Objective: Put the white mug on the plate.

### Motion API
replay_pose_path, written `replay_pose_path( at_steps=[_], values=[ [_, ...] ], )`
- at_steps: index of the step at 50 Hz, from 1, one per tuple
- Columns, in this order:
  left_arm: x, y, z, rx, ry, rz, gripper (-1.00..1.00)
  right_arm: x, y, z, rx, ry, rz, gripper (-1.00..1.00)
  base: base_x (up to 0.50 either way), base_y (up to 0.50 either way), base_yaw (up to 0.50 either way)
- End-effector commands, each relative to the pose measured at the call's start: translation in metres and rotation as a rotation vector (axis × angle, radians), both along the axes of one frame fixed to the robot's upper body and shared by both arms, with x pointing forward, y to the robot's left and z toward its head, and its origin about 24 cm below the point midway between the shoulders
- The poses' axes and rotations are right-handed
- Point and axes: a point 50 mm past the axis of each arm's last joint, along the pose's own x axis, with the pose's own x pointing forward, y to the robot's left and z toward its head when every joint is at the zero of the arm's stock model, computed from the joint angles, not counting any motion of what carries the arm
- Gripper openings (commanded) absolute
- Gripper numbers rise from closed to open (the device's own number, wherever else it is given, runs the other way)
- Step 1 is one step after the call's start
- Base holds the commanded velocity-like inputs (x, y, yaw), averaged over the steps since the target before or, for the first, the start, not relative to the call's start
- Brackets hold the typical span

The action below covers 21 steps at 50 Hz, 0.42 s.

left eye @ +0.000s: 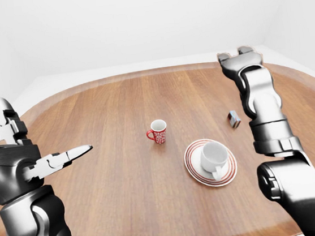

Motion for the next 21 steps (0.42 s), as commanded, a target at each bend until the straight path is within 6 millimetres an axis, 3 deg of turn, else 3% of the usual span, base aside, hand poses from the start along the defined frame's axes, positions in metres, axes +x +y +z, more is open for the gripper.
replay_pose_path(
  at_steps=[1,2,6,8,12,21],
  values=[
    [0.011,0.001,-0.010,-0.030,0.050,-0.009,1.00,-0.037,-0.015,0.199,-0.115,-0.488,-0.123,1.00,0.00,0.00,0.00],
    [0.011,0.001,-0.011,-0.030,0.052,-0.009,1.00,-0.048,-0.016,0.234,-0.130,-0.532,-0.135,1.00,0.00,0.00,0.00],
    [0.011,0.000,-0.011,-0.027,0.054,-0.011,1.00,-0.070,-0.015,0.286,-0.155,-0.588,-0.156,1.00,0.00,0.00,0.00],
    [0.010,0.000,-0.011,-0.027,0.052,-0.010,1.00,-0.081,-0.014,0.302,-0.173,-0.615,-0.166,1.00,0.00,0.00,0.00],
    [0.010,0.000,-0.011,-0.027,0.054,-0.010,1.00,-0.092,-0.013,0.314,-0.177,-0.649,-0.172,1.00,0.00,0.00,0.00],
    [0.010,0.000,-0.011,-0.025,0.052,-0.009,1.00,-0.092,-0.015,0.314,-0.182,-0.644,-0.179,1.00,0.00,0.00,0.00]
  ],
)
